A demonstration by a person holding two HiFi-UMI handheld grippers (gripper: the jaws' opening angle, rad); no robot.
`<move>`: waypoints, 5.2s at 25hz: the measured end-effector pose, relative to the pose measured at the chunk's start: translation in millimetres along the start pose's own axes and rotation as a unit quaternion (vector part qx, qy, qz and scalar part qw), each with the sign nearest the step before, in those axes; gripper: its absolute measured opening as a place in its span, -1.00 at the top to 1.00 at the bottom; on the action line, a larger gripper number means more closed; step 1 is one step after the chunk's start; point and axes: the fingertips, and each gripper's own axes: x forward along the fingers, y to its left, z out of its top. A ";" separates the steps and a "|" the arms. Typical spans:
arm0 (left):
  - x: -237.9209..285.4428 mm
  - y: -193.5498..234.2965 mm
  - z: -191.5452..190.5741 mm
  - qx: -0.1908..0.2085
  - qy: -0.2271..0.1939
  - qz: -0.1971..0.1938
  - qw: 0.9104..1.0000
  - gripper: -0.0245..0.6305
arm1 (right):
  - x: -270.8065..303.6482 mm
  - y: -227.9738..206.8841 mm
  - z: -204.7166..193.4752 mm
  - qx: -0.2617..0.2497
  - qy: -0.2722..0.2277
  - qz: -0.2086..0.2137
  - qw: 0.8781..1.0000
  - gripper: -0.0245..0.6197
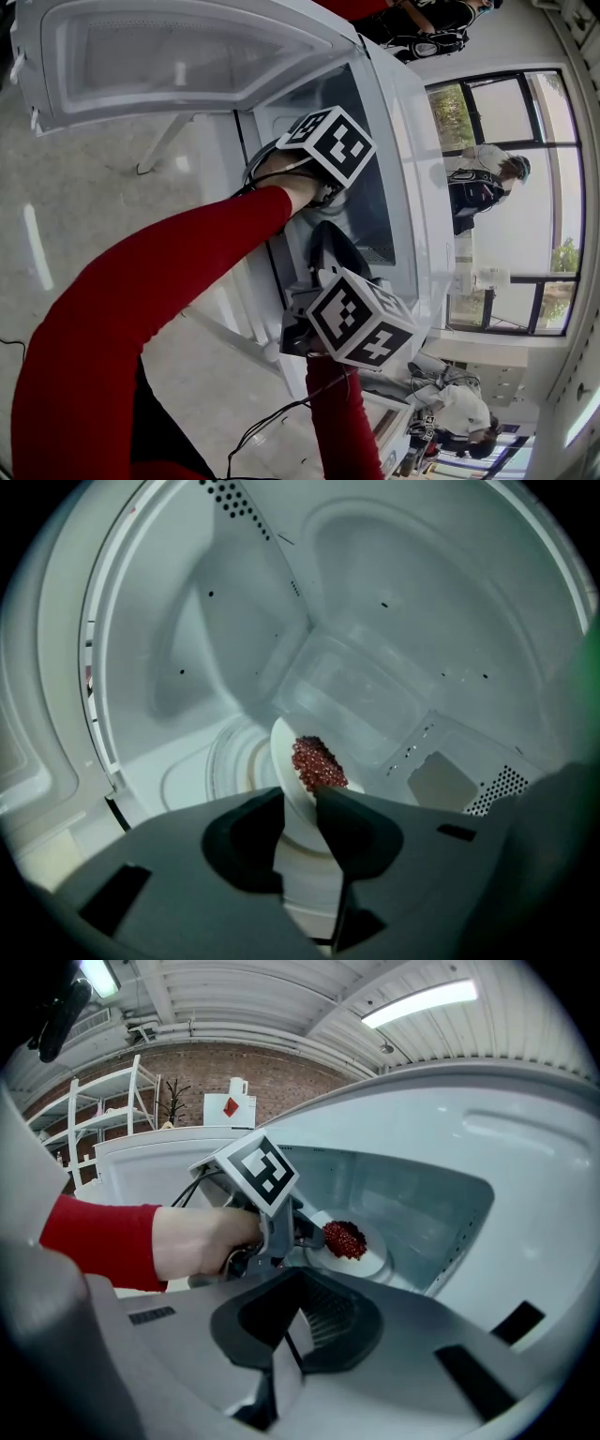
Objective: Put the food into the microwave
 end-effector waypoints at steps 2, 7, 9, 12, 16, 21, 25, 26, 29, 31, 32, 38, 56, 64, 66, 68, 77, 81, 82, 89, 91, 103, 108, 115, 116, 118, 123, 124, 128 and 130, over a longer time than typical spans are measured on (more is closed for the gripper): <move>0.4 -0.1 -0.1 0.000 0.000 0.001 1.000 0.61 | -0.7 -0.6 1.2 0.000 -0.001 0.001 1.000 0.88; -0.6 -0.7 0.7 0.014 -0.005 0.008 1.000 0.59 | -1.8 -0.6 2.2 0.000 -0.003 0.002 1.000 0.88; -0.4 -1.6 0.5 0.028 -0.009 0.012 1.000 0.58 | -1.9 -1.2 1.7 -0.001 -0.003 0.002 1.000 0.88; 1.0 -2.9 -0.4 0.046 -0.011 0.018 0.999 0.57 | -1.8 -2.0 0.9 0.000 -0.004 0.002 1.000 0.88; 0.0 -3.2 -0.4 0.070 -0.013 0.028 0.997 0.55 | -2.7 -0.6 0.7 0.000 -0.004 0.002 1.000 0.88; 0.1 -0.8 1.3 0.099 -0.021 0.041 0.994 0.52 | -1.1 0.9 0.1 0.000 -0.003 0.003 1.000 0.88; 0.1 1.2 2.2 0.121 -0.019 0.050 0.991 0.49 | -0.6 1.9 1.2 0.002 -0.003 0.004 1.000 0.88; 0.2 0.6 2.0 0.124 -0.018 0.052 0.991 0.49 | -1.4 1.3 1.3 0.002 -0.003 0.005 1.000 0.88; 1.0 -1.4 1.7 0.122 -0.017 0.053 0.991 0.48 | -3.1 -0.9 1.1 0.004 -0.003 0.006 1.000 0.88; 1.4 -1.4 1.3 0.116 -0.018 0.051 0.992 0.48 | -2.9 -1.5 0.4 0.004 -0.004 0.007 1.000 0.88; 1.6 -1.1 1.4 0.113 -0.019 0.050 0.992 0.48 | -2.4 -1.7 0.1 0.004 -0.004 0.007 1.000 0.88; 0.3 -1.5 4.1 0.102 -0.033 0.038 0.994 0.48 | -0.8 -2.5 0.1 0.003 -0.003 0.007 1.000 0.88; -10.7 6.7 2.1 0.134 -0.014 0.064 0.989 0.44 | -7.6 4.2 -3.5 0.005 -0.001 0.017 1.000 0.88; -7.9 0.4 9.4 0.221 -0.022 0.096 0.970 0.42 | -7.9 1.9 -1.1 0.010 -0.001 0.019 1.000 0.88; -6.7 1.9 11.6 0.216 -0.022 0.095 0.972 0.42 | -6.6 1.4 0.3 0.012 -0.001 0.019 1.000 0.88; -5.4 6.6 11.9 0.206 -0.024 0.088 0.974 0.42 | -2.3 2.4 -0.7 0.013 -0.001 0.018 1.000 0.88; -25.9 18.6 14.2 0.159 -0.067 0.049 0.984 0.75 | 8.0 10.5 -7.7 0.009 -0.009 0.024 1.000 0.88; -41.0 21.4 12.5 0.150 -0.083 0.029 0.985 0.88 | 9.0 20.5 -2.0 0.010 -0.025 0.033 0.999 0.88; -44.2 25.8 13.2 0.145 -0.082 0.019 0.986 0.89 | 14.4 25.3 3.5 0.013 -0.029 0.034 0.999 0.88; -93.9 154.5 77.8 0.113 -0.118 -0.110 0.981 0.89 | 124.0 137.5 100.2 0.079 -0.058 0.046 0.994 0.88; -122.6 159.3 76.4 0.078 -0.140 -0.138 0.977 0.89 | 113.3 152.2 107.8 0.089 -0.069 0.061 0.992 0.88; -258.2 141.9 43.8 -0.004 -0.196 -0.214 0.957 0.89 | 31.6 184.0 115.4 0.151 -0.128 0.119 0.973 0.88; -297.2 138.5 21.2 0.012 -0.199 -0.199 0.959 0.89 | 2.6 193.0 110.3 0.155 -0.146 0.131 0.968 0.88; -339.6 126.3 -11.1 0.052 -0.193 -0.184 0.962 0.90 | -31.1 200.1 87.8 0.160 -0.149 0.137 0.966 0.88; -344.7 125.5 -16.2 0.066 -0.191 -0.176 0.963 0.90 | -35.2 201.8 83.7 0.160 -0.150 0.137 0.966 0.88; -355.8 123.4 -23.0 0.082 -0.191 -0.170 0.963 0.90 | -42.8 206.1 75.8 0.161 -0.152 0.137 0.966 0.88; -380.9 114.2 -34.1 0.100 -0.199 -0.167 0.961 0.90 | -58.5 216.6 60.9 0.164 -0.156 0.140 0.964 0.88; -384.3 111.7 -37.1 0.103 -0.199 -0.166 0.960 0.90 | -61.1 218.2 59.5 0.165 -0.159 0.142 0.963 0.88; -394.1 103.1 -49.0 0.114 -0.200 -0.161 0.960 0.90 | -71.7 222.3 54.7 0.169 -0.171 0.145 0.960 0.88; -397.3 100.0 -54.3 0.118 -0.201 -0.158 0.960 0.90 | -75.9 223.4 51.1 0.171 -0.174 0.147 0.959 0.89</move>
